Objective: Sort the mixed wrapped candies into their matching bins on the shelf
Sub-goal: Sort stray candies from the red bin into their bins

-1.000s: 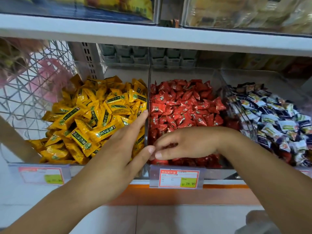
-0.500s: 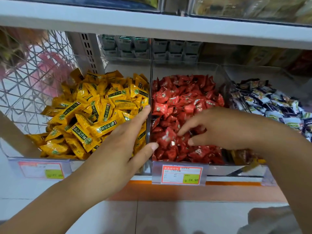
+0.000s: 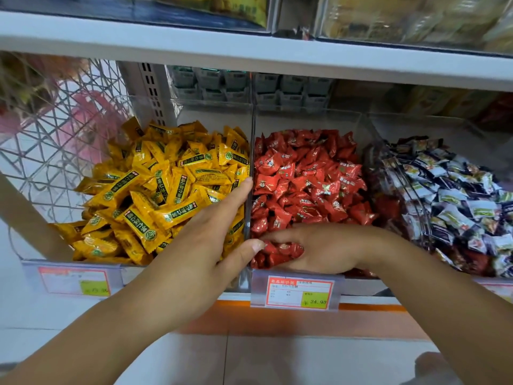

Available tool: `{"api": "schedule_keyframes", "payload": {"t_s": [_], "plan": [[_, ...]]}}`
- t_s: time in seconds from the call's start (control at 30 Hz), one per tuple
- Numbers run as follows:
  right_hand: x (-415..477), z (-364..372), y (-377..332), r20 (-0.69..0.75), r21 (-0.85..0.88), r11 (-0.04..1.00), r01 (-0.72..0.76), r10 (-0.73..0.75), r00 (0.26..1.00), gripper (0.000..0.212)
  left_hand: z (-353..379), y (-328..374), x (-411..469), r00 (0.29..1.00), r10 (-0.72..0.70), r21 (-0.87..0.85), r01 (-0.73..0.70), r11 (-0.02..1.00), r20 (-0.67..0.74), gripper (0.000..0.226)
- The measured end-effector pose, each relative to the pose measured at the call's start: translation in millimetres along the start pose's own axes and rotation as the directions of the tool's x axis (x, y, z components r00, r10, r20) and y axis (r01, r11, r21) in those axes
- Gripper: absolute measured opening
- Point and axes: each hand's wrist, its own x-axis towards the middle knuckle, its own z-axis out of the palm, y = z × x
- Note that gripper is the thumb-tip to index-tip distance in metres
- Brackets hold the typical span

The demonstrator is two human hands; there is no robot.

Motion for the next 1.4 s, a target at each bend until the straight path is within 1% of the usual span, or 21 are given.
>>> {"api": "schedule_keyframes", "payload": {"t_s": [0.1, 0.3, 0.4, 0.47, 0.6, 0.7, 0.73, 0.77, 0.83, 0.9, 0.93, 0.97, 1.03, 1.1, 1.13, 1.2, 1.23, 1.27, 1.3, 1.33, 1.4], "plan": [[6, 4, 1, -0.043, 0.034, 0.999, -0.004, 0.006, 0.999, 0.060, 1, 1, 1, 1.000, 0.000, -0.036, -0.001, 0.999, -0.021, 0.076], [8, 9, -6, -0.117, 0.158, 0.987, 0.034, -0.016, 0.993, 0.044, 1, 0, 2, 1.000, 0.000, -0.068, -0.001, 0.998, -0.023, 0.073], [6, 11, -8, -0.162, 0.228, 0.972, 0.063, -0.026, 0.986, 0.050, 1, 0, 2, 1.000, 0.007, -0.064, -0.008, 0.998, -0.015, 0.067], [6, 10, -10, -0.155, 0.219, 0.975, 0.051, -0.016, 0.988, 0.050, 0, 1, 2, 1.000, 0.008, -0.079, -0.009, 0.997, -0.011, 0.070], [11, 10, -11, -0.148, 0.192, 0.980, 0.057, -0.028, 0.989, 0.037, -4, 7, 3, 0.998, -0.061, -0.063, 0.062, 0.996, 0.024, 0.073], [10, 7, -11, -0.241, 0.212, 0.975, 0.071, -0.019, 0.970, 0.038, -8, 19, -6, 0.998, -0.066, -0.017, 0.066, 0.998, 0.009, 0.071], [8, 3, -11, -0.294, 0.242, 0.967, 0.081, -0.006, 0.956, 0.040, -9, 27, -2, 0.997, -0.080, -0.080, 0.078, 0.994, -0.020, 0.066], [4, -2, -12, -0.351, 0.281, 0.955, 0.093, 0.012, 0.936, 0.041, -6, 31, 9, 0.989, -0.142, -0.169, 0.132, 0.977, -0.048, 0.054], [-4, -16, -12, -0.475, 0.346, 0.926, 0.150, 0.034, 0.880, 0.036, -7, 13, 18, 0.993, -0.091, -0.277, 0.110, 0.955, 0.081, 0.040], [-10, -30, -9, -0.620, 0.345, 0.907, 0.241, 0.027, 0.784, 0.029, 4, 0, 48, 0.989, -0.138, -0.389, 0.145, 0.910, 0.045, 0.044], [-13, -37, -7, -0.674, 0.334, 0.903, 0.272, 0.027, 0.738, 0.027, 8, -2, 56, 0.986, -0.169, -0.397, 0.159, 0.904, 0.012, 0.044], [-16, -42, -5, -0.699, 0.317, 0.910, 0.269, 0.032, 0.714, 0.031, 11, -9, 58, 0.983, -0.185, -0.455, 0.154, 0.877, -0.023, 0.043], [-21, -50, 3, -0.670, 0.244, 0.954, 0.177, 0.034, 0.742, 0.051, 16, -6, 60, 0.987, -0.159, -0.551, 0.131, 0.824, -0.002, 0.048], [-31, -55, 7, -0.609, 0.137, 0.989, 0.047, 0.047, 0.792, 0.059, 12, -7, 58, 0.984, -0.177, -0.638, 0.138, 0.757, 0.003, 0.051], [-38, -56, 7, -0.590, 0.065, 0.998, -0.005, 0.043, 0.807, 0.055, 9, -8, 54, 0.971, -0.238, -0.715, 0.154, 0.682, -0.019, 0.050], [-53, -57, 5, -0.558, -0.077, 0.995, -0.069, 0.014, 0.830, 0.038, 5, 4, 53, 0.951, -0.309, -0.743, 0.218, 0.633, 0.015, 0.048], [-59, -55, 3, -0.515, -0.119, 0.989, -0.082, 0.009, 0.857, 0.029, 3, 7, 43, 0.965, -0.262, -0.662, 0.212, 0.719, 0.025, 0.048], [-62, -49, 0, -0.433, -0.141, 0.986, -0.087, 0.018, 0.901, 0.024, 4, 10, 35, 0.981, -0.171, -0.540, 0.194, 0.819, 0.092, 0.056], [-60, -42, -3, -0.318, -0.157, 0.983, -0.090, 0.036, 0.947, 0.025, 0, 11, 27, 0.986, -0.106, -0.415, 0.152, 0.897, 0.130, 0.071], [-56, -32, -6, -0.200, -0.169, 0.981, -0.094, 0.060, 0.978, 0.034, -2, 12, 20, 0.990, -0.113, -0.301, 0.135, 0.944, 0.088, 0.079], [-40, -16, -6, -0.043, -0.163, 0.982, -0.096, 0.090, 0.995, 0.056, -4, 19, 6, 0.996, -0.069, -0.041, 0.071, 0.997, 0.049, 0.070]]}}
